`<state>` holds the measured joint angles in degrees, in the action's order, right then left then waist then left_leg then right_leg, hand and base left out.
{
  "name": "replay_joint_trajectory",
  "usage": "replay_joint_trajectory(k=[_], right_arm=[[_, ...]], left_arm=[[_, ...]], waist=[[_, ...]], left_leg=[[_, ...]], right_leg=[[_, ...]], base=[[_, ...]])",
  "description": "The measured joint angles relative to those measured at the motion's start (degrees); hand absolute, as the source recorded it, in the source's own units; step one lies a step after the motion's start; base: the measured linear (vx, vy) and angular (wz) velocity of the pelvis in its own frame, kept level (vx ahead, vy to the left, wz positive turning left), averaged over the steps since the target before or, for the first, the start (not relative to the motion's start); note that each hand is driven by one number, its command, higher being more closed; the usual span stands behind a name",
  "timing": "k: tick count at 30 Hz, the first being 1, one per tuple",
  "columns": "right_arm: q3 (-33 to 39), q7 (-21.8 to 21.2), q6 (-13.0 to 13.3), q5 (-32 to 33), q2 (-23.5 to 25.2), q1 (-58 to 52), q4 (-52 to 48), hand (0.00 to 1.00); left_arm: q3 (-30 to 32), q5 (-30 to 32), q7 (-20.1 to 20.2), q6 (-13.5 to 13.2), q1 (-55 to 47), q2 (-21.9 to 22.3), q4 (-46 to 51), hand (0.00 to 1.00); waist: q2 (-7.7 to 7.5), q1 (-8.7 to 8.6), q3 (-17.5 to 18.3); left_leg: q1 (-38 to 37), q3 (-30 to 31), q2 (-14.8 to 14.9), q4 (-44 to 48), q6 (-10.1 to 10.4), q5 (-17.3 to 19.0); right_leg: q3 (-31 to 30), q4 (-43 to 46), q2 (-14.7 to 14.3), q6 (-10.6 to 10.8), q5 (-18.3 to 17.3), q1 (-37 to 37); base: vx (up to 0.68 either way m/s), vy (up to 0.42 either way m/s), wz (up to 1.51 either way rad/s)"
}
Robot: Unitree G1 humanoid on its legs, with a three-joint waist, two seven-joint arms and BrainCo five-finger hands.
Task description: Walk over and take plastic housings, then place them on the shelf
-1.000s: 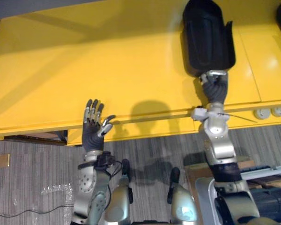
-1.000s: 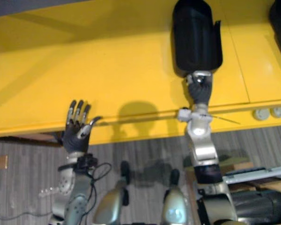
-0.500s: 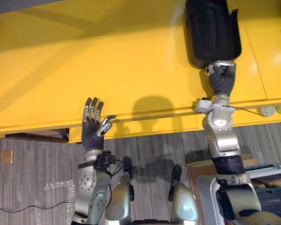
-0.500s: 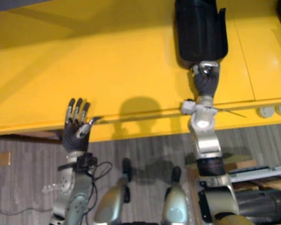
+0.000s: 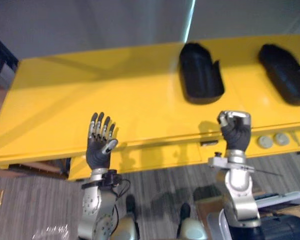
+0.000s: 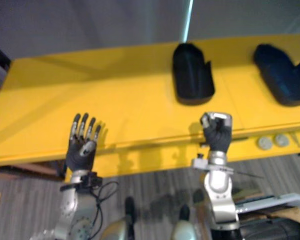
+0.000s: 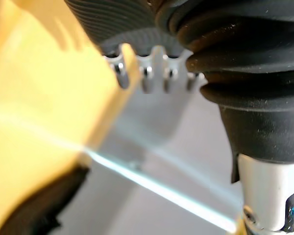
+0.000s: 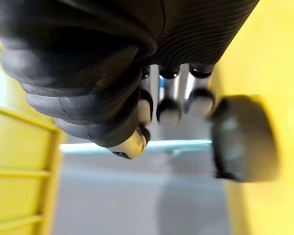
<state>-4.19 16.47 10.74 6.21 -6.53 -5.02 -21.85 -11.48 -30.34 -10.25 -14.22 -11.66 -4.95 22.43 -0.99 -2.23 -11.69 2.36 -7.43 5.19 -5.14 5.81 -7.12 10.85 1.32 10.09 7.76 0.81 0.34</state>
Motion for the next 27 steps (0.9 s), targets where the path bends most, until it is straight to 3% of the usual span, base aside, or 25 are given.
replay_joint_trajectory(k=[9, 13, 16, 19, 20, 21, 23, 27], right_arm=[[0.3, 0.1, 1.9, 4.7, 3.7, -11.0, 2.7, 0.0], [2.5, 4.3, 1.9, 2.3, 3.6, -12.6, 2.8, 0.0], [7.5, 6.2, 1.9, 2.1, 3.3, -14.8, 2.6, 0.0], [13.9, 5.7, 2.0, 3.2, 2.2, -18.8, 2.3, 0.0], [14.6, 5.5, 2.0, 3.8, 2.1, -19.2, 2.2, 0.0], [16.8, 3.5, 3.2, 6.1, 1.9, -22.0, 2.0, 0.0], [17.5, 1.0, 4.6, 7.0, 1.9, -24.0, 1.9, 0.0], [14.0, -4.0, 6.9, 8.9, 0.5, -22.3, 1.4, 0.0]], left_arm=[[2.3, 2.4, 2.0, 1.0, -6.7, 1.0, -0.1, 0.0], [1.7, 3.8, 4.8, 0.8, -6.5, 0.8, -0.1, 0.0], [-0.5, 3.5, 5.9, 0.4, -6.1, 0.7, -0.2, 0.0], [-3.6, 1.9, 5.9, -0.3, -3.5, -0.3, -1.6, 0.0], [-3.9, 1.9, 5.7, -0.3, -3.0, -0.5, -1.9, 0.0], [-5.3, 1.9, 4.0, -0.3, -0.9, -1.0, -2.5, 0.0], [-5.4, 1.9, 1.8, -0.3, 1.3, -1.1, -2.6, 0.0], [-3.9, 2.1, -2.7, 0.4, 1.8, -0.8, -2.3, 0.0]], waist=[[-0.61, -0.4, 4.2], [-0.84, -1.62, 5.5], [-0.68, -2.2, 5.6], [-0.29, -5.1, 5.8], [-0.09, -5.26, 5.9], [0.37, -7.17, 6.1], [0.54, -8.13, 6.1], [1.7, -6.55, 6.2]], left_leg=[[-3.8, -9.7, 2.2, 0.0, 1.0, 1.8], [-4.8, -13.3, 3.5, 0.1, 1.8, 2.4], [-8.1, -18.5, 4.6, 0.3, 3.0, 3.4], [-10.4, -23.0, 5.5, 0.4, 3.9, 4.5], [-10.7, -23.4, 5.6, 0.4, 4.1, 4.6], [-11.7, -24.9, 5.9, 0.4, 4.3, 5.2], [-12.3, -24.3, 6.1, 2.2, 4.0, 7.8], [-9.0, -14.0, 5.4, 14.0, 2.5, 18.9]], right_leg=[[-5.0, -1.7, -1.2, -1.0, 1.5, -2.2], [-6.9, -2.4, -2.4, -1.4, 2.9, -3.4], [-11.7, -3.1, -4.1, -1.6, 4.6, -3.3], [-15.7, -4.3, -5.6, -1.7, 5.6, -3.1], [-16.1, -4.5, -5.8, -1.6, 5.7, -3.2], [-17.6, -4.9, -6.5, -1.6, 6.0, -3.2], [-20.0, -4.8, -7.3, -1.6, 6.1, -3.2], [-26.1, -4.7, -8.9, -1.9, 6.2, -3.3]], base=[[-0.02, -0.011, -0.54], [0.02, -0.044, -0.56], [0.07, -0.021, -0.84], [0.08, -0.028, -0.72], [0.08, -0.041, -0.7], [0.07, -0.036, -0.57], [0.04, -0.01, -0.75], [-0.02, 0.056, -0.77]])
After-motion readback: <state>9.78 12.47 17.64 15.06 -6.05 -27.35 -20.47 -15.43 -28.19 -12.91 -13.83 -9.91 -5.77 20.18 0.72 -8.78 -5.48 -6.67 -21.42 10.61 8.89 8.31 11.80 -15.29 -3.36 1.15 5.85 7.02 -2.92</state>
